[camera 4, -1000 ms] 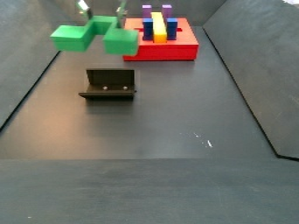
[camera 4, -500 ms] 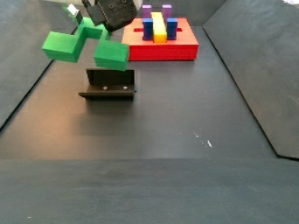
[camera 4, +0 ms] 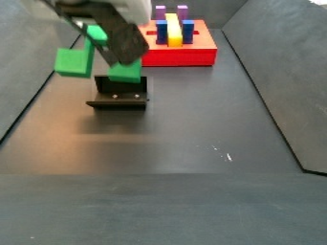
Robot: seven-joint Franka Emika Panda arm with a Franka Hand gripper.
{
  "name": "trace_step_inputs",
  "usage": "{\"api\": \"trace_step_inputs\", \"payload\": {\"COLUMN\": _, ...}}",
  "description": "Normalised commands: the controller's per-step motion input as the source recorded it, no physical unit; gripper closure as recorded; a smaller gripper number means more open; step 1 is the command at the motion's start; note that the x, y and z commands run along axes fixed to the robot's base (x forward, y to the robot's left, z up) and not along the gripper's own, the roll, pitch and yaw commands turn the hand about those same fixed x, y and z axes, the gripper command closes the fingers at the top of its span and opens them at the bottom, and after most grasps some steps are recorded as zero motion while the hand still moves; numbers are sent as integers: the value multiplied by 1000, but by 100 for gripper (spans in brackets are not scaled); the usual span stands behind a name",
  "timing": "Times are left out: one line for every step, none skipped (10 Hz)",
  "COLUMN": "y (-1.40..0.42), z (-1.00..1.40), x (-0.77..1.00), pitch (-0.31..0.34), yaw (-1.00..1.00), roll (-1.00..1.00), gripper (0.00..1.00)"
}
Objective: Pick up the green object. Move up. Place the green object on the fixture. Regrasp the green object. Move to above the board. Insert the green object.
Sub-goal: Place the green object on the fixture.
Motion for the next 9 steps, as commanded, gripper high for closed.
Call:
{"api": "trace_step_inputs", "payload": {"y": 0, "z": -326, "x": -286, "pitch": 31, "yaw": 0, "roll": 0, "gripper": 100}}
{"api": "trace_step_inputs", "payload": {"y": 0, "z": -237, "x": -360, "pitch": 29, "yaw": 0, "roll": 0, "gripper": 100}}
{"api": "trace_step_inputs", "payload": {"y": 0, "z": -243, "x": -420, "pitch": 6, "yaw": 0, "roll": 0, "gripper": 100}}
{"api": "trace_step_inputs", "payload": {"y": 0, "z": -300, "x": -243, "pitch": 0, "yaw": 0, "roll": -9, "gripper": 100}}
{"api": "trace_step_inputs", "payload": {"y": 77, "z": -337, "x": -117, "pitch": -54, "yaw": 3, "roll": -120, "gripper": 100}}
{"api": "trace_step_inputs", "payload": {"y": 163, "z": -280, "x": -9, "pitch": -157, "yaw": 77, "roll": -303, "gripper": 100}}
{"api": "trace_step_inputs", "payload": {"y": 171, "z": -263, "x": 0, "pitch": -163, "yaw": 114, "roll": -311, "gripper": 100}}
{"api": "trace_step_inputs", "payload": {"y": 169, "z": -277, "x": 0, "pitch": -120, "yaw": 106, "roll": -220, "gripper": 100}}
{"api": "trace_step_inputs", "payload": {"y": 129, "z": -269, "x": -17, "pitch": -123, "yaw": 86, "roll": -217, "gripper": 100}}
